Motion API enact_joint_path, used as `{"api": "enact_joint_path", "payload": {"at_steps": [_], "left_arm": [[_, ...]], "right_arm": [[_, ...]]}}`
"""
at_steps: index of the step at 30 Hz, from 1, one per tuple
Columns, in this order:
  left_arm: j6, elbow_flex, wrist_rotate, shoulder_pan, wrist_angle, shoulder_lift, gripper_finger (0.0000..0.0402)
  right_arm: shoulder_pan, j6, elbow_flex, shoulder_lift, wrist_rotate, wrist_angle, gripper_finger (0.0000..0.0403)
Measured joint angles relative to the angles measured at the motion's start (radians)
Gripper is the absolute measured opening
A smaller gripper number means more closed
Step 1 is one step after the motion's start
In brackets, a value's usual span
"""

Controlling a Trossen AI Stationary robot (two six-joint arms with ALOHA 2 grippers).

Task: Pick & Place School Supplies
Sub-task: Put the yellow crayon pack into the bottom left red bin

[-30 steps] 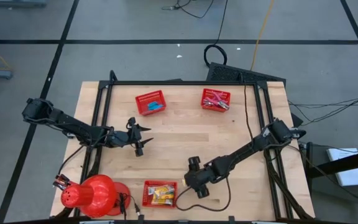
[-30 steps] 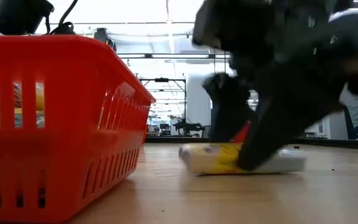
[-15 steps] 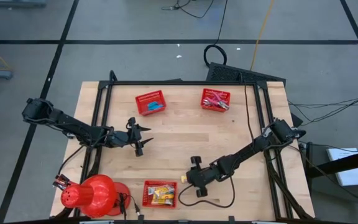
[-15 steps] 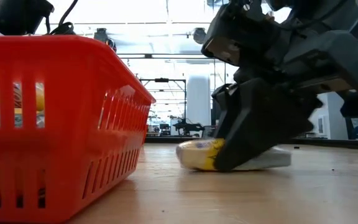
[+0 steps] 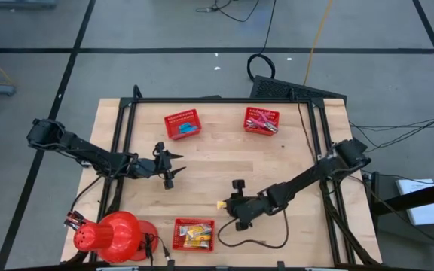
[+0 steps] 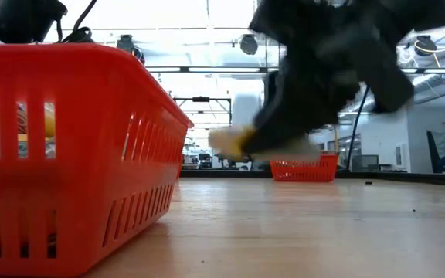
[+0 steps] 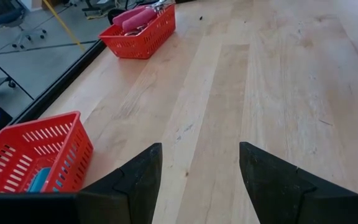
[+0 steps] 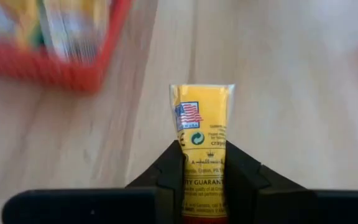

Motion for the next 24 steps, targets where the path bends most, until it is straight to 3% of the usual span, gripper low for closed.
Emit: {"api": "enact_joint_path", "payload": {"at_steps": [6,10,18,24], "left_arm": [[0.003,0.000,0.000,0.000,0.000,0.000,0.0218],[0.004,0.000,0.000,0.000,0.000,0.000,0.0218],[0.004,0.000,0.000,0.000,0.001,0.000,0.0218],[0.003,0.000,-0.001,0.000,0.001,0.000,0.0218]], "right_arm": [[-0.003,-0.089,0.000,-0.082,0.007,0.114,0.0059],[-0.004,-0.125,0.002,-0.086,-0.095,0.295,0.0059],[-0.005,-0.152,0.111,0.035,-0.208,0.455,0.0059],[0.003,-0.163,0.295,0.174,-0.300,0.392,0.0059]]}}
